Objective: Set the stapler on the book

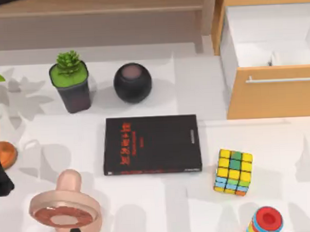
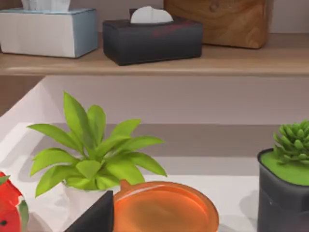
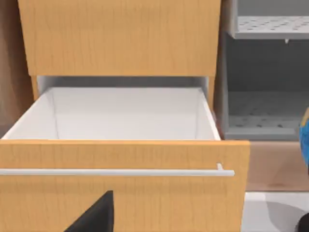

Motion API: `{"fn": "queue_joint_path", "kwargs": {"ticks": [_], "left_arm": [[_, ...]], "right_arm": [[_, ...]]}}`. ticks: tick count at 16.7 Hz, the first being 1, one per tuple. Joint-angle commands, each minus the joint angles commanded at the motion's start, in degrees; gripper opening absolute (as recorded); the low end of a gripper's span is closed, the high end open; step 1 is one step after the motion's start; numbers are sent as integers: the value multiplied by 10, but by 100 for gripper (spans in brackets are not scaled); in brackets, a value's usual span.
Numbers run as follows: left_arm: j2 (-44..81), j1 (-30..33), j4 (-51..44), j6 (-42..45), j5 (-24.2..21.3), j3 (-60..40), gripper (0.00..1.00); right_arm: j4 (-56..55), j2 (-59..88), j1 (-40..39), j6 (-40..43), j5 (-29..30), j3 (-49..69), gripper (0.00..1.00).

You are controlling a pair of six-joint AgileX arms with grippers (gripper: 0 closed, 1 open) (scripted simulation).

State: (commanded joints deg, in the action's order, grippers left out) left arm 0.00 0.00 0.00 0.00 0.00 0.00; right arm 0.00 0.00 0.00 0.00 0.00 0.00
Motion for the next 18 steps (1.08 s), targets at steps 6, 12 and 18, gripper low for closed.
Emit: {"fn": "queue_joint_path", "kwargs": {"ticks": [6,12,18], "left_arm": [[0,0,0,0,0,0,100],[0,0,0,0,0,0,100],[0,0,0,0,0,0,100]], "right_arm": [[39,59,-3,-4,0,58,100],[190,324,-20,-18,2,309,100],[394,720,-42,-36,4,672,100]]}}
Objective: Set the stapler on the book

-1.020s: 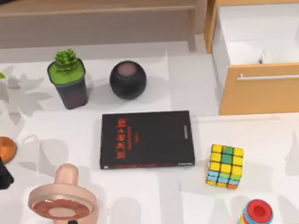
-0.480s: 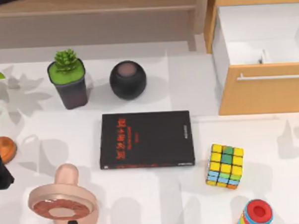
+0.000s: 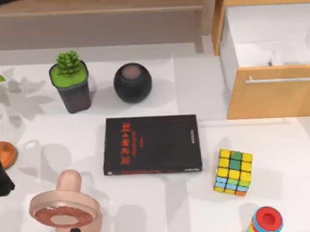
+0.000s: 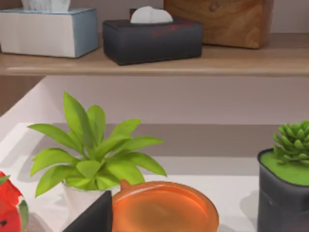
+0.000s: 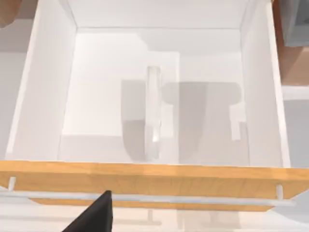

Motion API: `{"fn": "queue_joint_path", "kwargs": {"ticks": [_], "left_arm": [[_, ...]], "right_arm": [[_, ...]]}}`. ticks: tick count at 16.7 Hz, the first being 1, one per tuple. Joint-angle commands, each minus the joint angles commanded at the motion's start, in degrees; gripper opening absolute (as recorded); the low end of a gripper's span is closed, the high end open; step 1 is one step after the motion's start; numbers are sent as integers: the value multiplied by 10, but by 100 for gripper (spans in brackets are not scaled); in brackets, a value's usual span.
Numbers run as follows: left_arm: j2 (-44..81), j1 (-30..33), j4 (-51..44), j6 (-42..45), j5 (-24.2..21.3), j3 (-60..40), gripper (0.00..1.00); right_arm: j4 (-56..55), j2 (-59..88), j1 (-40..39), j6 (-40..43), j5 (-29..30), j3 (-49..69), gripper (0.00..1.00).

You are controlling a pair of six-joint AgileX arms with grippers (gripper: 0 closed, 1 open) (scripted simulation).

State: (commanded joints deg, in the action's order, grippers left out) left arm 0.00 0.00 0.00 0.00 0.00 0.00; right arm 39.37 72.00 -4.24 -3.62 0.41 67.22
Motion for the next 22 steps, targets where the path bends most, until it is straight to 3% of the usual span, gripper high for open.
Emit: {"fn": "queue_joint_path", "kwargs": {"ticks": [6,11,15,22], "left_arm": [[0,0,0,0,0,0,100],[0,0,0,0,0,0,100],[0,0,0,0,0,0,100],[0,0,0,0,0,0,100]], "right_arm": [[193,388,-22,-17,2,336,100],[302,604,-32,-27,3,534,100],[337,668,-33,-32,4,605,100],[335,669,-30,-32,4,602,100]]}}
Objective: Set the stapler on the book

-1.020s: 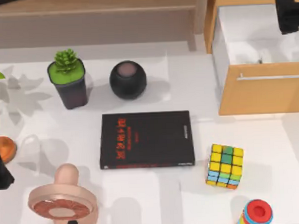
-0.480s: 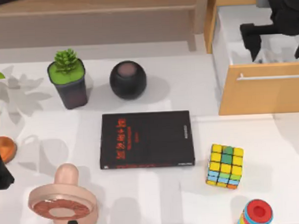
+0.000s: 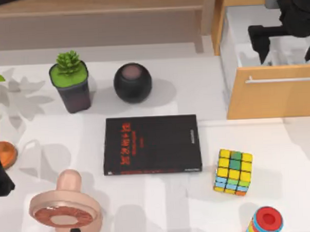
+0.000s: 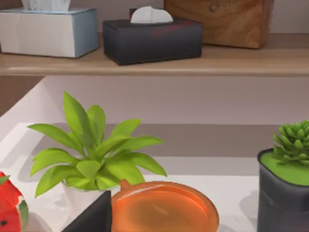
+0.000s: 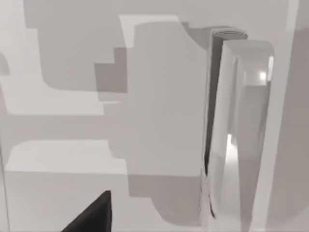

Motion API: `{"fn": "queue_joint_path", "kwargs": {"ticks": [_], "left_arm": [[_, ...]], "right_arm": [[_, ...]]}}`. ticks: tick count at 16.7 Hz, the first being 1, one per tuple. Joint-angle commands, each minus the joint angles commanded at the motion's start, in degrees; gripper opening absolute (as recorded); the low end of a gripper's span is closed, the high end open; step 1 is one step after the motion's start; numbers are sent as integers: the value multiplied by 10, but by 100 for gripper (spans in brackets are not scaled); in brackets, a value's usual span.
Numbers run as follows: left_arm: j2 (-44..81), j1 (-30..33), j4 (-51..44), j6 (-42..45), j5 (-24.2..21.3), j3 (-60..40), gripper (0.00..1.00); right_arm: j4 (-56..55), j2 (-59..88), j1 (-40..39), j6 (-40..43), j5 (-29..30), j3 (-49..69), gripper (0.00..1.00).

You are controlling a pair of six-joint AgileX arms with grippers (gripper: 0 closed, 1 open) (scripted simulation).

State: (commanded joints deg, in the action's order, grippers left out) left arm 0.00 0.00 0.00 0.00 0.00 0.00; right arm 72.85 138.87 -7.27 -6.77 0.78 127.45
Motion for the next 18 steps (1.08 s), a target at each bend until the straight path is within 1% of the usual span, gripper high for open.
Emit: {"fn": "queue_joint_path", "kwargs": {"ticks": [9,14,18], "left_arm": [[0,0,0,0,0,0,100],[0,0,0,0,0,0,100],[0,0,0,0,0,0,100]], "right_arm": [[-53,-7,-5,-1,1,-63,100],[-87,18,-4,-1,1,-67,100],[-92,25,-3,-1,0,-67,100]]}}
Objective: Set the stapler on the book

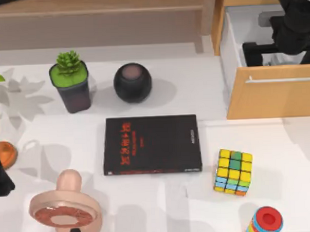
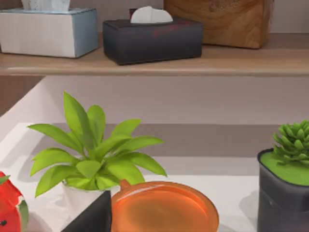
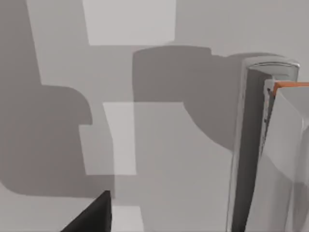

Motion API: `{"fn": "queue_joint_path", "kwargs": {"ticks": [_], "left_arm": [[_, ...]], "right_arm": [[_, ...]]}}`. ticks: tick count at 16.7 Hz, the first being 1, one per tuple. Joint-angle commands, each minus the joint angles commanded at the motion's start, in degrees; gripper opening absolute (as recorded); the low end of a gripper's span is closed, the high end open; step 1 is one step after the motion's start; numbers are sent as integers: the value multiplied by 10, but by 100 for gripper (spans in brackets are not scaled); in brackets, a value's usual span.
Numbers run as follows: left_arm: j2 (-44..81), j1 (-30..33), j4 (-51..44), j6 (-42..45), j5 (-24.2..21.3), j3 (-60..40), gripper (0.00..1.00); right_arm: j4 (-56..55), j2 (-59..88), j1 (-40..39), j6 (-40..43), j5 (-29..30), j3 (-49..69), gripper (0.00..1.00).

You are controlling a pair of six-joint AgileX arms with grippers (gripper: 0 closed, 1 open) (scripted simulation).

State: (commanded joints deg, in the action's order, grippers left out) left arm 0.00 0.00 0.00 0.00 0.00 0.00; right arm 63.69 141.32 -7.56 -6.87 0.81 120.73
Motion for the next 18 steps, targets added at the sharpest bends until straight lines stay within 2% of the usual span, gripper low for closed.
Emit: {"fn": "queue_joint_path", "kwargs": {"ticks": [1,14,18], "left_arm": [[0,0,0,0,0,0,100],[0,0,0,0,0,0,100],[0,0,0,0,0,0,100]], "right_arm": [[0,0,0,0,0,0,100],[0,0,0,0,0,0,2],[0,0,0,0,0,0,0]]}}
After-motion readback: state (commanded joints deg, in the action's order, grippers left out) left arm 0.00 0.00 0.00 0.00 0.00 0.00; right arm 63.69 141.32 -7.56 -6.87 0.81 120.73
